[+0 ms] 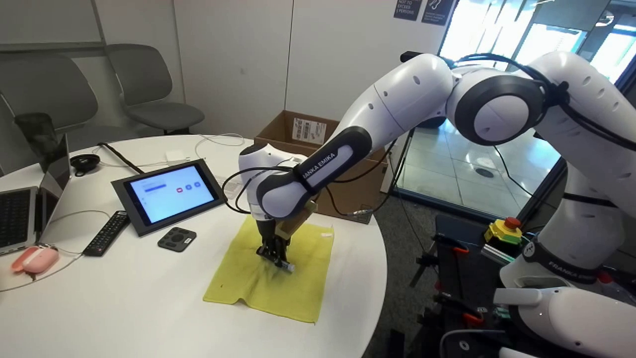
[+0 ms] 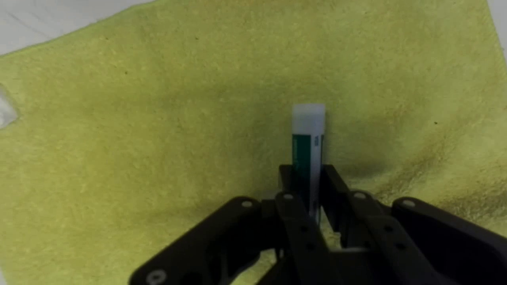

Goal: Put the marker on the towel, fold the towel, and then put the folded towel in the box

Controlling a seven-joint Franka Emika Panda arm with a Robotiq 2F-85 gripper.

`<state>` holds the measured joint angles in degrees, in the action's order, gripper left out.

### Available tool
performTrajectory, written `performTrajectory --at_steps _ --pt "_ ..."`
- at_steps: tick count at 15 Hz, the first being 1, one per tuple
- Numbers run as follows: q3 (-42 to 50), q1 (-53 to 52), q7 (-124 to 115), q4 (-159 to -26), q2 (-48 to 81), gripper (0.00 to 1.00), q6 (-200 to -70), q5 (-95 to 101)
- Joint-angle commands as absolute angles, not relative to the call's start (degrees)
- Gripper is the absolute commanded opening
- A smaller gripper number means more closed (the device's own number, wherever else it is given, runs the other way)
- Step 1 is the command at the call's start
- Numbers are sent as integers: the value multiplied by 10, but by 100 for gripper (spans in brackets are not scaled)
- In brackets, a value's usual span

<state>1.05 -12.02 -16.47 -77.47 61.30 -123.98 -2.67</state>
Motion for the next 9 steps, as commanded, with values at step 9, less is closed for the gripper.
performTrajectory --at_steps 9 --pt "26 -119 -183 -912 534 12 -1309 -9"
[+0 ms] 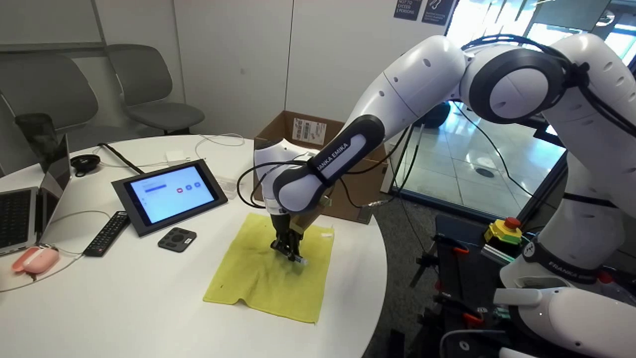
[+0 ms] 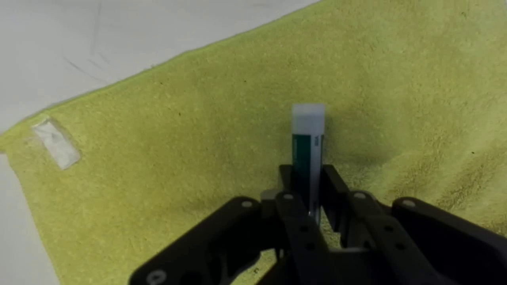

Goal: Put the marker on the towel, fold the towel, and then put the folded towel in the box

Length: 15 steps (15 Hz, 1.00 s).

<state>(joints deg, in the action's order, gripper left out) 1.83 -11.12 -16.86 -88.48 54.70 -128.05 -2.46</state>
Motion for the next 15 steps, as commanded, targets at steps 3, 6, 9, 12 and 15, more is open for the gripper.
performTrajectory --at_steps 3,6,9,12,15 --pt "27 -118 -185 -912 547 12 -1327 -8" --pt "25 -116 -184 -912 558 12 -1333 -11" --pt "21 -114 -180 -922 556 47 -1342 -14" --pt "22 -113 -180 -936 548 68 -1354 -15" --pt "21 -109 -184 -962 533 91 -1383 -23"
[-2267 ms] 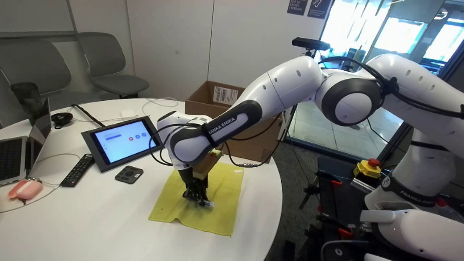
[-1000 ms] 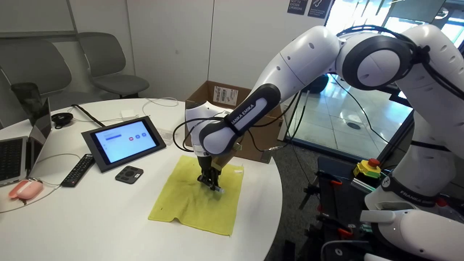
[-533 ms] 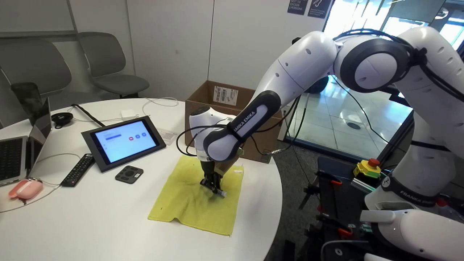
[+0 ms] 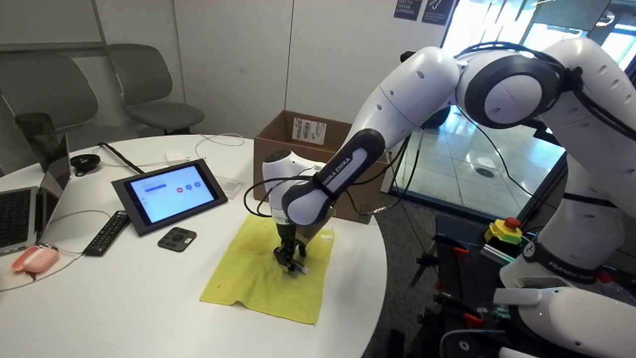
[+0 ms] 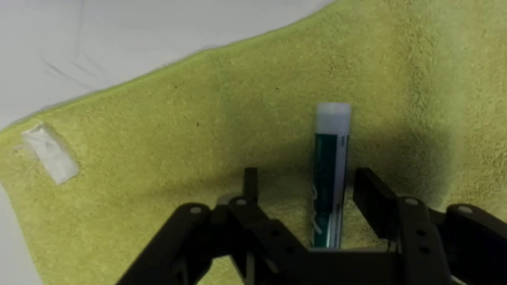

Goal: Put the marker on the towel, fold the towel, and then put the folded towel in the box

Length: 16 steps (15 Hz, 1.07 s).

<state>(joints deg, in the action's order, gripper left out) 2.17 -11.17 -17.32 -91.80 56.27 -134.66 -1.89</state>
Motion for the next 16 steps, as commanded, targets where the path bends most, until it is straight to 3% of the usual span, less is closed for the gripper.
performTrajectory --at_steps 1,9,16 --pt "20 -106 -185 -974 527 97 -1393 -26" --pt "21 -82 -229 -1122 445 100 -1498 -90" --pt "45 -63 -286 -1148 437 100 -1531 -144"
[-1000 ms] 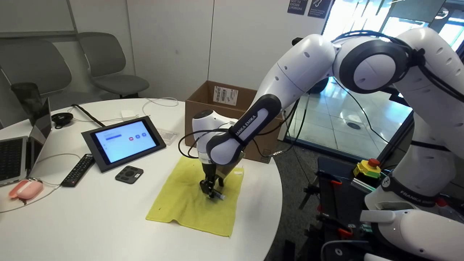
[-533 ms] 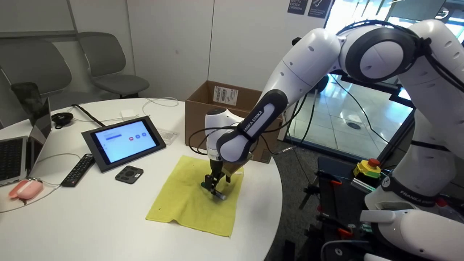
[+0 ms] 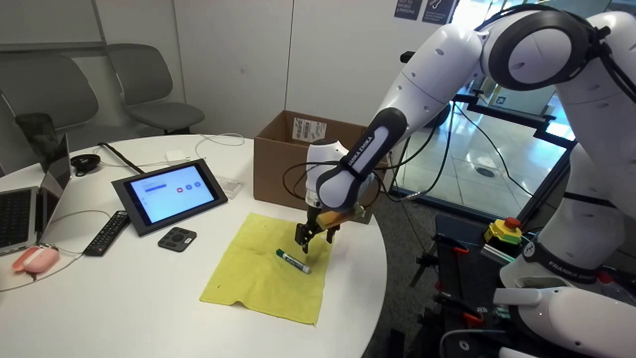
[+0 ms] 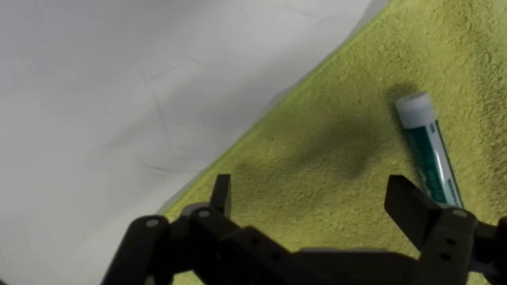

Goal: Put the marker on the towel, fold the towel, and then put the folded towel in the box

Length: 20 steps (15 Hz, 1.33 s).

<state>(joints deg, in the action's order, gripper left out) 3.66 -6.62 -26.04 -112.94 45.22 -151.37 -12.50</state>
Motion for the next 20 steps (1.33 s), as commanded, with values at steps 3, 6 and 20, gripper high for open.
performTrajectory --at_steps 3,6,20 --pt "65 -70 -316 -1142 443 100 -1525 -143" --pt "79 -70 -339 -1129 452 100 -1514 -138" --pt "99 -48 -321 -1137 471 100 -1530 -122"
